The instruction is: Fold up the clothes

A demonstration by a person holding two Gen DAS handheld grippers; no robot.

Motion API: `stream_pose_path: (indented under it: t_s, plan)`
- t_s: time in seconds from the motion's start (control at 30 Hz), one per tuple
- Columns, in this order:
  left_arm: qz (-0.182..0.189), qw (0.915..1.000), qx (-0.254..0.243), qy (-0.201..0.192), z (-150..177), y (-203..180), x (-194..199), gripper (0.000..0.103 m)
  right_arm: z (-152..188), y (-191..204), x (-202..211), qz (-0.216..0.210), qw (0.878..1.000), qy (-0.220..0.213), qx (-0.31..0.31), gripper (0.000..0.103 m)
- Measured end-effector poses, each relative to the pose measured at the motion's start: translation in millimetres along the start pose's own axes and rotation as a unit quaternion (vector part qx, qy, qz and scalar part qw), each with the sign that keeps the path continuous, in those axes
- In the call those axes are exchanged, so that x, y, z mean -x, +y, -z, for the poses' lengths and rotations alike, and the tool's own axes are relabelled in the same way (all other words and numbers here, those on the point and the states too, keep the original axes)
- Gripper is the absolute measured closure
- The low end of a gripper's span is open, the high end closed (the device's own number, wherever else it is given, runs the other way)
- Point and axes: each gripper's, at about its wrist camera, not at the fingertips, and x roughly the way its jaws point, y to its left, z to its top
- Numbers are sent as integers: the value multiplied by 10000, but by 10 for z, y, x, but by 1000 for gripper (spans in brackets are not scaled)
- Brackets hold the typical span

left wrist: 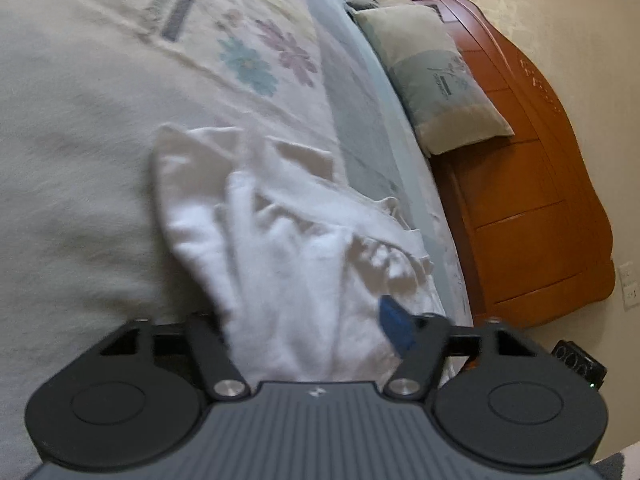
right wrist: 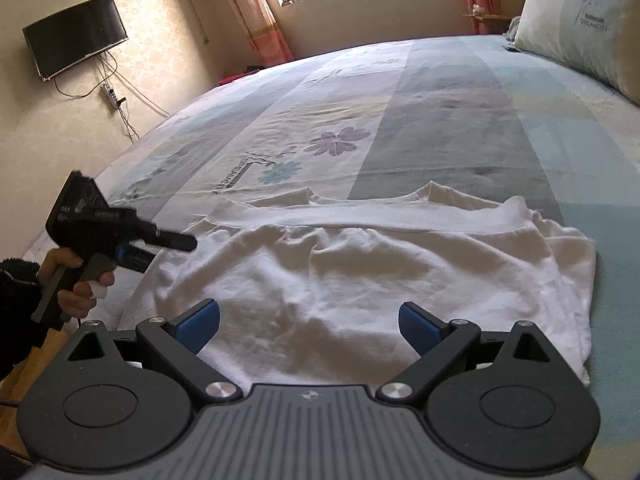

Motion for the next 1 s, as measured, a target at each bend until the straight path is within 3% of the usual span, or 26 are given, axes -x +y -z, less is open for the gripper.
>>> stream_pose_path:
  t_s: [0.07, 0.2, 0.33, 0.6, 0.73, 1.0]
  plan:
    - [-105, 9999, -42, 9, 1, 34, 8, 58, -15, -41, -37, -153, 9997, 12, -188, 4]
    - [-698, 9972, -272, 43, -13, -61, -21, 82, -112, -73, -164, -435, 9972, -88, -596, 3]
    - [-853, 9959, -280, -64, 31, -117, -3, 82, -273, 14, -360, -548, 9954, -252, -750, 0]
    - [-1121, 9919, -556, -232, 84, -235, -37, 82, -455, 94, -1039, -336, 9930, -206, -1114, 0]
    - [-1111, 9919, -568, -252, 98, -230, -34, 82, -434, 31, -1280, -12, 9926, -259, -1184, 0]
    - [-1004, 9931, -526, -307, 111, -197, -28, 82, -631, -23, -1421, 106, 9887, -386, -1441, 0]
